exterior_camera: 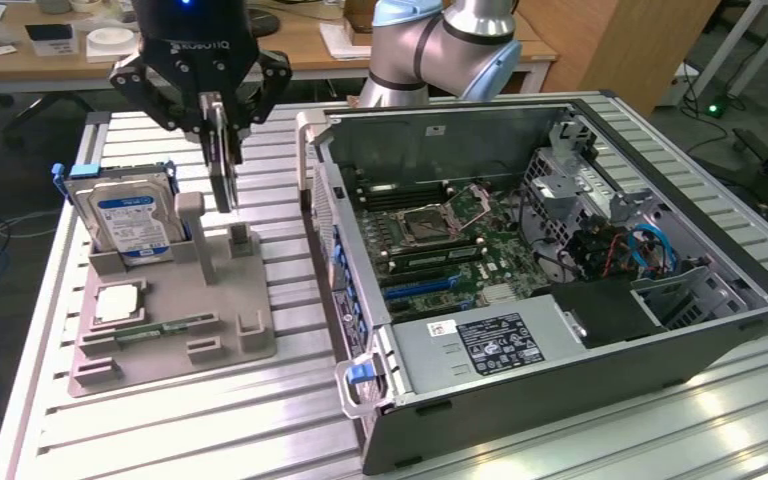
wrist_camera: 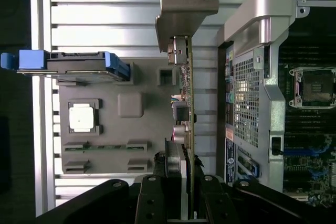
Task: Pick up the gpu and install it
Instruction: 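Pick up the gpu and move the gpu toward the slot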
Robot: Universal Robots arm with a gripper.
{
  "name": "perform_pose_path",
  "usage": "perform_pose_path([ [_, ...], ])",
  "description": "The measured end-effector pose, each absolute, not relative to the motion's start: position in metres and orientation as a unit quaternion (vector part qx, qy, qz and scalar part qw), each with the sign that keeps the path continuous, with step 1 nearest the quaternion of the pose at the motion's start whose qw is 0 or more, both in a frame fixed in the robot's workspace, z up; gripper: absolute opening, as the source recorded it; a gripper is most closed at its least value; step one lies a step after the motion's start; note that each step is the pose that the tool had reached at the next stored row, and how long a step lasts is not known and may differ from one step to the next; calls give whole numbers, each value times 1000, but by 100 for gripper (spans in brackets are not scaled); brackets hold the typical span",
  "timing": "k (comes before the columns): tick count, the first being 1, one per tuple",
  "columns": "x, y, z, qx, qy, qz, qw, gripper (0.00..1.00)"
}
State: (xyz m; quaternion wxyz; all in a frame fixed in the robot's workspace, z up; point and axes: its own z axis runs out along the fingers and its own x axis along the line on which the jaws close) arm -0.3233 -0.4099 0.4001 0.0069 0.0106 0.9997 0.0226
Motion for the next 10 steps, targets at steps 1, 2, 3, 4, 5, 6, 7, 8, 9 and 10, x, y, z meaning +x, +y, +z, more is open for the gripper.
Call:
perform_pose_path([
  [1,-323,-410,402,11,1000,23,7,28],
  [2,-323,-410,403,11,1000,23,7,28],
  [3,-323,-410,405,11,1000,23,7,28],
  [4,-323,-410,407,11,1000,23,7,28],
  [5,-323,-410,408,11,1000,23,7,28],
  [6,-323,-410,410,11,1000,23,7,28],
  [7,-323,-410,412,11,1000,23,7,28],
  [8,-323,-410,414,11,1000,23,7,28],
  [9,-323,-410,416,11,1000,23,7,28],
  [10,-323,-410,417,11,1000,23,7,28],
])
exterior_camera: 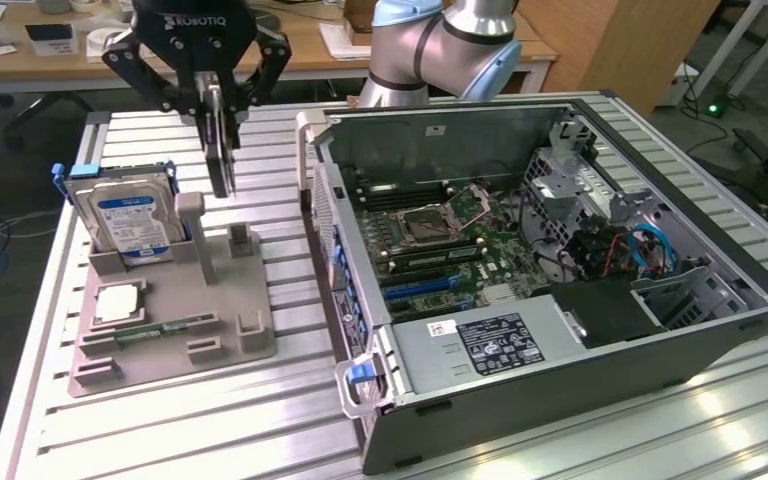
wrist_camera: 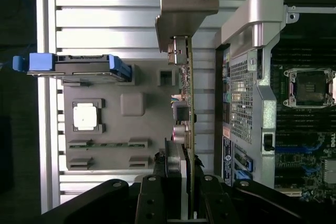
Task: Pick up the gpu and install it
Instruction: 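Pick up the gpu and move the gpu toward the slot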
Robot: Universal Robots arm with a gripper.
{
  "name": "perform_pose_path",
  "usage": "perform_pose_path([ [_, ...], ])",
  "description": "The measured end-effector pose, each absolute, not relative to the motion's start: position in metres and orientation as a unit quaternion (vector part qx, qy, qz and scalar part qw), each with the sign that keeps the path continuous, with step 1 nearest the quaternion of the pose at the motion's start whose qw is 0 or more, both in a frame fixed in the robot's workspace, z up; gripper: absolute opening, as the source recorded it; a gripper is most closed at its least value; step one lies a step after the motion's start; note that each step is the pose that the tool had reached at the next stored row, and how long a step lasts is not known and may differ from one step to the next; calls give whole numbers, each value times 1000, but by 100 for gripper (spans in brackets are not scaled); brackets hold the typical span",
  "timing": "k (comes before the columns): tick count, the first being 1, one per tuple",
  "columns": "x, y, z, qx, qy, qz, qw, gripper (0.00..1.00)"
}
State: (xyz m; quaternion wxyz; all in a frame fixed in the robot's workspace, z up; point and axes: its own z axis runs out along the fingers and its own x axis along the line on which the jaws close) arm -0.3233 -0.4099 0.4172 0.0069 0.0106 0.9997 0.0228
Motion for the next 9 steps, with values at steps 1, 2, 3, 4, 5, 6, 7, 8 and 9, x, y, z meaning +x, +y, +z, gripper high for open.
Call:
perform_pose_path([
  [1,-323,-410,418,11,1000,23,7,28],
  [2,-323,-410,418,11,1000,23,7,28],
  [3,-323,-410,418,11,1000,23,7,28],
  [4,-323,-410,418,11,1000,23,7,28],
  [5,-323,-410,418,11,1000,23,7,28],
  [6,-323,-410,418,11,1000,23,7,28],
  [7,-323,-410,418,11,1000,23,7,28],
  [8,-323,-410,418,11,1000,23,7,28],
  [9,-323,-410,418,11,1000,23,7,28],
])
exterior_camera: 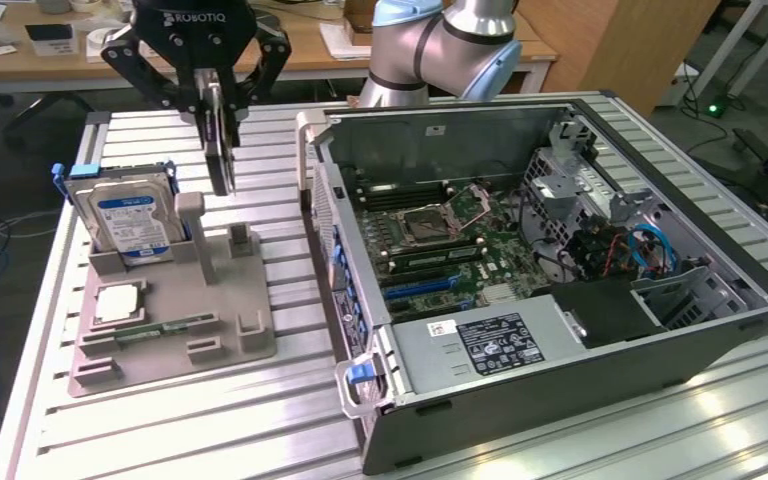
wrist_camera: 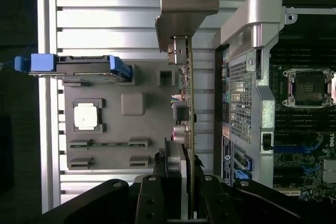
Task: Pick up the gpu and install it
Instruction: 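Pick up the gpu and move the gpu toward the slot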
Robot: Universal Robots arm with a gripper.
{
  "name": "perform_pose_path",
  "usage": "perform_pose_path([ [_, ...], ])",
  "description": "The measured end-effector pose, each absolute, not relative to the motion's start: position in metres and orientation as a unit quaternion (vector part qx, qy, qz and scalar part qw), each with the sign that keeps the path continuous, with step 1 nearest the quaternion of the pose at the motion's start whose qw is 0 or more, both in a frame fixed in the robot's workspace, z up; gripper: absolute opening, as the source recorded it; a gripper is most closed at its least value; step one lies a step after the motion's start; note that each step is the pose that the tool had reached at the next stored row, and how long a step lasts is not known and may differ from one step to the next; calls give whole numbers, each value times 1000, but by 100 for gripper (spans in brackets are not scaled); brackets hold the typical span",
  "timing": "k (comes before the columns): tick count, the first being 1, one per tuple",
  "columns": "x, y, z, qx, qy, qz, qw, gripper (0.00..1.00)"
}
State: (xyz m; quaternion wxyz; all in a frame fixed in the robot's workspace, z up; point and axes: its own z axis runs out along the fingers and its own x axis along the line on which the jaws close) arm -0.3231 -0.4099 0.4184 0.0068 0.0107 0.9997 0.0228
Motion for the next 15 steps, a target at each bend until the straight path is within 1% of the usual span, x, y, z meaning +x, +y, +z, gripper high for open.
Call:
perform_pose_path([
  [15,-313,-410,418,11,1000,23,7,28],
])
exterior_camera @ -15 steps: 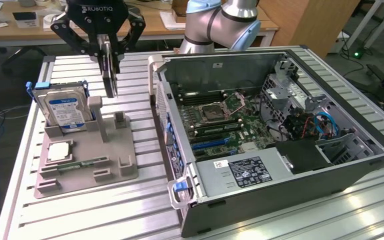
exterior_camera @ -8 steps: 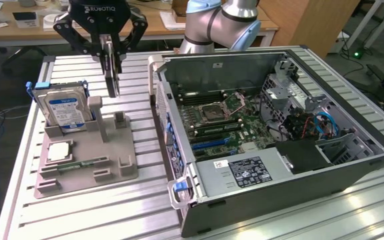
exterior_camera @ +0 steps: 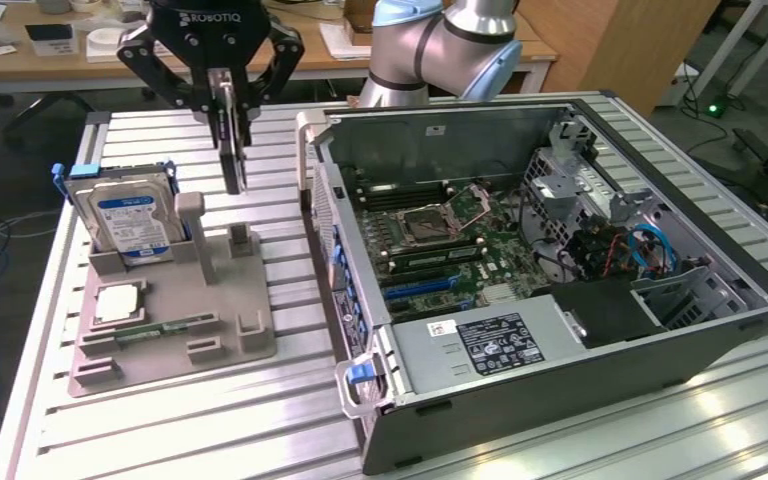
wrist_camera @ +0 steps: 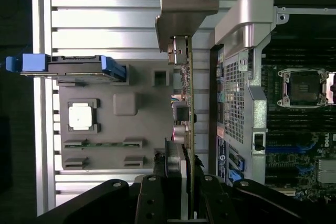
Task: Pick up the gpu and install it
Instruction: 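Pick up the gpu and move the gpu toward the slot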
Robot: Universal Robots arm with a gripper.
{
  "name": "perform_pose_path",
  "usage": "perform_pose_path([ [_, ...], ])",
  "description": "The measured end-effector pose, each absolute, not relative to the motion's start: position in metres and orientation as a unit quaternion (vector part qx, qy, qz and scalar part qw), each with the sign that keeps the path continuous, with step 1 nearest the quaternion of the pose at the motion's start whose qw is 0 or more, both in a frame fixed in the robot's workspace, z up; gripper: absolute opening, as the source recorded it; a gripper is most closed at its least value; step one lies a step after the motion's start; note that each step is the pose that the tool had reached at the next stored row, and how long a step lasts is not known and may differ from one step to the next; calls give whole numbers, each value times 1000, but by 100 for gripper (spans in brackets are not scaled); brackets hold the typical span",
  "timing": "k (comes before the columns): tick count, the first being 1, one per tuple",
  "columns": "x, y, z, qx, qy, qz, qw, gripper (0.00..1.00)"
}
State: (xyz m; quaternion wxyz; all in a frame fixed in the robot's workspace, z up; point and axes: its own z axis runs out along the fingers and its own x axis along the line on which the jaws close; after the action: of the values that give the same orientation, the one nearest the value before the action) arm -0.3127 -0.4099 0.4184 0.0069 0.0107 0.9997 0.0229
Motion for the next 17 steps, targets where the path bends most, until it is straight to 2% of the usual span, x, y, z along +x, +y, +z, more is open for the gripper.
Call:
perform_pose_path([
  [17,-297,-410,418,11,1000,23,7,28],
])
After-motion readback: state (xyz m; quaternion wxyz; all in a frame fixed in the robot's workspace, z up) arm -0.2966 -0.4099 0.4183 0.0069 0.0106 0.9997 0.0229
